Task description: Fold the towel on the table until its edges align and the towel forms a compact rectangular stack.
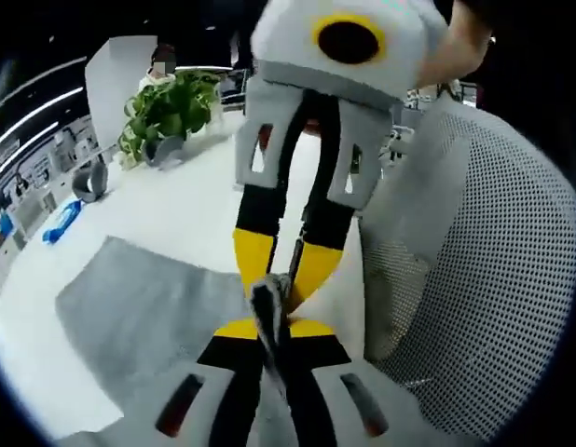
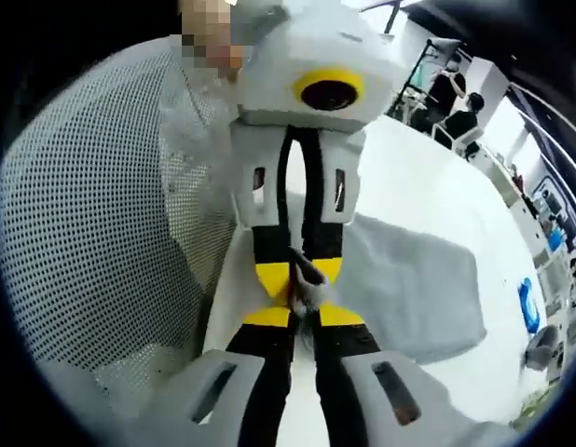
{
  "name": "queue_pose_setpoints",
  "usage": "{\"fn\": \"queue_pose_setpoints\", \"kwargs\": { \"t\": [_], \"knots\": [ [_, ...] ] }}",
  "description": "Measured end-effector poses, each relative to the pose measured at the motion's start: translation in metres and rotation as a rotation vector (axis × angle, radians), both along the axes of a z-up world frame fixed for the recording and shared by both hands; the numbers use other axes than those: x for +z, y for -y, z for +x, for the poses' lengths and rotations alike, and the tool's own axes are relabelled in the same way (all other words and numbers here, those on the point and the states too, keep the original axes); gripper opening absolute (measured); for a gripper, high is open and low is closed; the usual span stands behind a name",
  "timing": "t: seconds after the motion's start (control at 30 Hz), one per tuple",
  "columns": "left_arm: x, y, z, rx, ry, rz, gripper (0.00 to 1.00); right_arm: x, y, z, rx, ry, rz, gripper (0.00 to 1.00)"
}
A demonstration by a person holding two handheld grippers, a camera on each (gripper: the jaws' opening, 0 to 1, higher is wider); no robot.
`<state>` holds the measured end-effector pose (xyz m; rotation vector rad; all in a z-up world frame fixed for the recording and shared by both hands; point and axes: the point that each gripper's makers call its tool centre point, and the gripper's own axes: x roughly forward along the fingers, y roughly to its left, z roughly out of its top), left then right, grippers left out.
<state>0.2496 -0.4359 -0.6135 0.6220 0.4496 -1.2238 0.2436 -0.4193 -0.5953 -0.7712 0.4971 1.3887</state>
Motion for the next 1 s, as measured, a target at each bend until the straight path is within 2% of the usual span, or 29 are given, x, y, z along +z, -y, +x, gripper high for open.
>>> {"fn": "queue_pose_setpoints", "kwargs": {
  "t": [0.03,0.1,0.23,0.37,0.5,0.53,0.73,0.8,0.83,0.97,1.0],
  "knots": [
    [0.006,-0.002,0.005,0.017,0.030,-0.010,0.10,0.004,0.000,0.003,-0.014,-0.003,0.017,0.04],
    [0.012,-0.005,0.009,0.054,0.009,-0.051,0.12,0.015,0.002,0.011,-0.076,-0.029,0.070,0.04],
    [0.011,-0.022,0.021,0.100,0.031,-0.018,0.14,0.042,0.009,0.029,-0.198,-0.065,0.199,0.04],
    [0.014,-0.039,0.030,0.150,0.039,-0.007,0.14,0.055,0.028,0.046,-0.297,-0.102,0.275,0.04],
    [0.021,-0.051,0.039,0.204,0.033,-0.037,0.14,0.058,0.044,0.054,-0.387,-0.185,0.353,0.04],
    [0.024,-0.052,0.041,0.223,0.027,-0.062,0.14,0.058,0.047,0.055,-0.401,-0.201,0.369,0.04],
    [0.027,-0.058,0.043,0.253,-0.015,-0.100,0.14,0.052,0.061,0.059,-0.478,-0.259,0.414,0.04],
    [0.030,-0.057,0.044,0.271,-0.050,-0.148,0.14,0.050,0.066,0.060,-0.515,-0.301,0.442,0.04],
    [0.035,-0.056,0.045,0.283,-0.078,-0.197,0.13,0.049,0.068,0.060,-0.525,-0.315,0.449,0.04],
    [0.038,-0.060,0.048,0.304,-0.098,-0.231,0.13,0.042,0.076,0.063,-0.564,-0.345,0.451,0.04],
    [0.041,-0.062,0.051,0.321,-0.103,-0.252,0.13,0.042,0.079,0.065,-0.594,-0.375,0.480,0.04]
  ]
}}
